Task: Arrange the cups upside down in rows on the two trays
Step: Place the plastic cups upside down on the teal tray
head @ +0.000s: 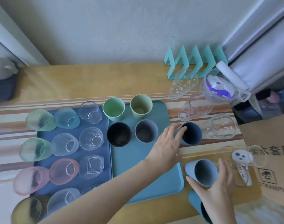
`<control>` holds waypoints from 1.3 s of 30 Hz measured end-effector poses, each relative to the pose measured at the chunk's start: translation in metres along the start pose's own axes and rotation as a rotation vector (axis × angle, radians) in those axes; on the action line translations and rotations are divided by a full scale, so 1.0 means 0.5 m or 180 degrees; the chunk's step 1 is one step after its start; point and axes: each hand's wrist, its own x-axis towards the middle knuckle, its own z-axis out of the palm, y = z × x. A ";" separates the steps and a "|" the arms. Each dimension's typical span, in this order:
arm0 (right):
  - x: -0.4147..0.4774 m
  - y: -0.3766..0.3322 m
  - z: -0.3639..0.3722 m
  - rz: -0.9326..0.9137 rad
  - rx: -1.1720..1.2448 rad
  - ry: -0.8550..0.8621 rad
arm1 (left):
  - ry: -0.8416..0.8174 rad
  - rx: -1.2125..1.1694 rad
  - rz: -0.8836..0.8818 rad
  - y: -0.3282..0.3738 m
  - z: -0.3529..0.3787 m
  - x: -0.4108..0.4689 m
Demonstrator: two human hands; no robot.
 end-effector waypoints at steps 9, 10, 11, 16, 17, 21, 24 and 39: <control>0.020 0.003 0.001 -0.0319 -0.1116 -0.0749 | -0.0431 0.0525 -0.0247 -0.006 0.078 0.145; 0.023 0.009 0.002 -0.0377 -0.1327 -0.0855 | -0.0515 0.0473 -0.0279 -0.007 0.083 0.152; 0.028 0.014 0.003 -0.0357 -0.1482 -0.0947 | -0.0602 0.0406 -0.0293 -0.007 0.086 0.157; 0.043 0.032 0.008 -0.0453 -0.1832 -0.0773 | -0.0668 0.0032 -0.0379 0.003 0.099 0.161; 0.044 0.033 0.009 -0.0460 -0.1816 -0.0743 | -0.0612 -0.0041 -0.0382 0.007 0.097 0.156; 0.037 0.023 0.003 -0.0618 -0.1509 -0.0720 | -0.0120 -0.0379 -0.0174 0.042 0.058 0.106; 0.014 0.001 -0.017 -0.0683 -0.0643 -0.0574 | 0.0224 -0.0606 -0.0122 0.060 0.000 0.005; -0.024 -0.146 0.101 -0.0878 0.0320 -0.1136 | 0.0895 -0.0234 -0.1828 -0.107 -0.027 -0.307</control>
